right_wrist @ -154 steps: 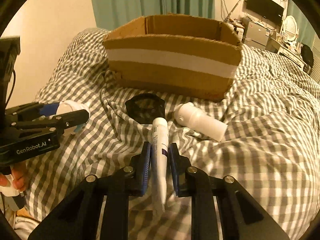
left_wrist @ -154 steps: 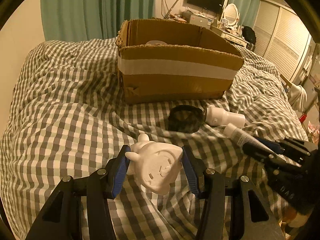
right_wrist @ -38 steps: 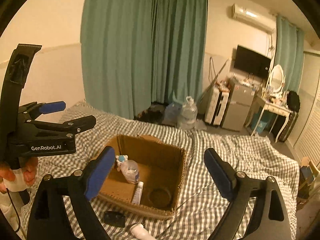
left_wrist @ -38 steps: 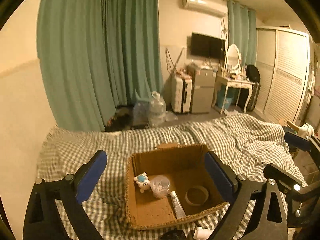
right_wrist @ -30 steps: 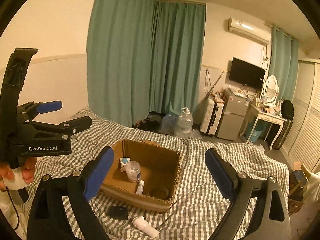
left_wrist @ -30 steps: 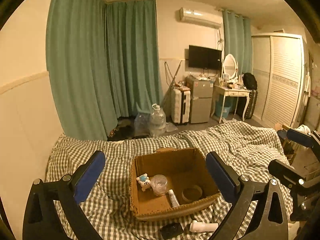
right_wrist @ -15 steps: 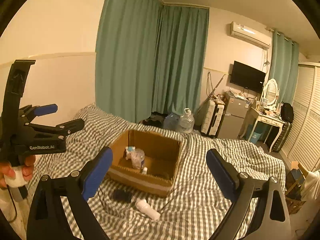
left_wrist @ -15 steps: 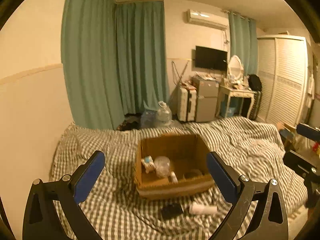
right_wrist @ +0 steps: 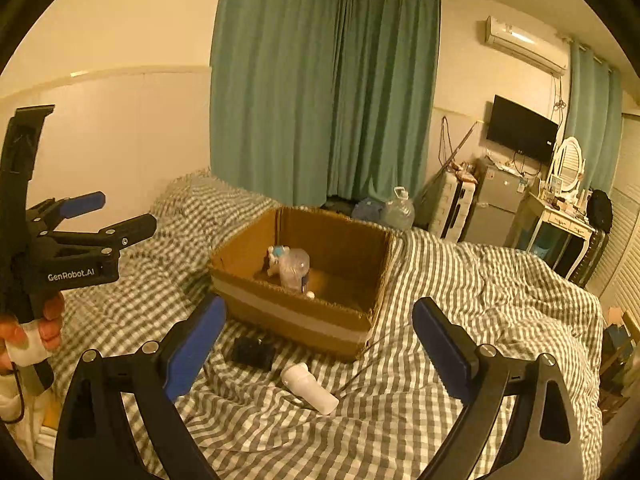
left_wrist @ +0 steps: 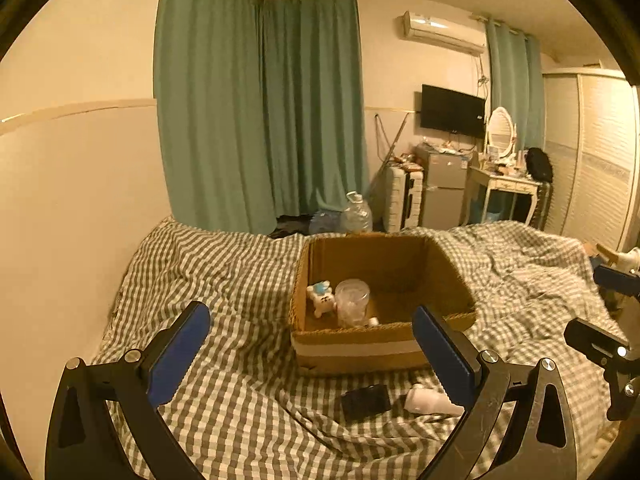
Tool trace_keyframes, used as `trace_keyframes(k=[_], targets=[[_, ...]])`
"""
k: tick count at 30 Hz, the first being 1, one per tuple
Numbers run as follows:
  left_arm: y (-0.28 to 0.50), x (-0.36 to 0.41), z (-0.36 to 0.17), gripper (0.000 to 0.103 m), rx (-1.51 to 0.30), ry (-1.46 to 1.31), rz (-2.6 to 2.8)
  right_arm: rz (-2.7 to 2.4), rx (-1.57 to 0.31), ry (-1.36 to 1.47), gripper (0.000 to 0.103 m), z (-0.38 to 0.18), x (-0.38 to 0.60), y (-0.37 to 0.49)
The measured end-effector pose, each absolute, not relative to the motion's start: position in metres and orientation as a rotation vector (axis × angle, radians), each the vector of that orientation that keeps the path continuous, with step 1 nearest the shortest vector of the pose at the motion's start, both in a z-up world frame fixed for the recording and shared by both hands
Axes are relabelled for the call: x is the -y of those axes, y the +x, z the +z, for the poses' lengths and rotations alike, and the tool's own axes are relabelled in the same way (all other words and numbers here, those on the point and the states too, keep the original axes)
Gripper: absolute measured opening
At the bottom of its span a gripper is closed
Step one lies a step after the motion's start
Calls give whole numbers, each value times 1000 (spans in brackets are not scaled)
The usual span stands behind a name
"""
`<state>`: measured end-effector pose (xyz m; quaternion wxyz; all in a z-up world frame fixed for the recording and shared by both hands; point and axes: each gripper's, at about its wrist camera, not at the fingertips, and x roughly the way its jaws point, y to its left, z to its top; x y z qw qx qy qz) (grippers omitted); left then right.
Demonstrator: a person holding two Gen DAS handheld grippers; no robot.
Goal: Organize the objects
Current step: 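Withdraw both tools from the box toward the remaining items, then grasp the white plug adapter with the right tool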
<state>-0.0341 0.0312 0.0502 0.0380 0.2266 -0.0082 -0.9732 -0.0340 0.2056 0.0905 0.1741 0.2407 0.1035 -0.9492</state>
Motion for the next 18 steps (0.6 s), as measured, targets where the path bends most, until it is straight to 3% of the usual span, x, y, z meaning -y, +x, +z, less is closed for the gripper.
trace_keyframes(k=[18], targets=[[-95,-39,-88,103,-42,1064,-2915,-2621,-265,1010,95,-40,-198,-113]])
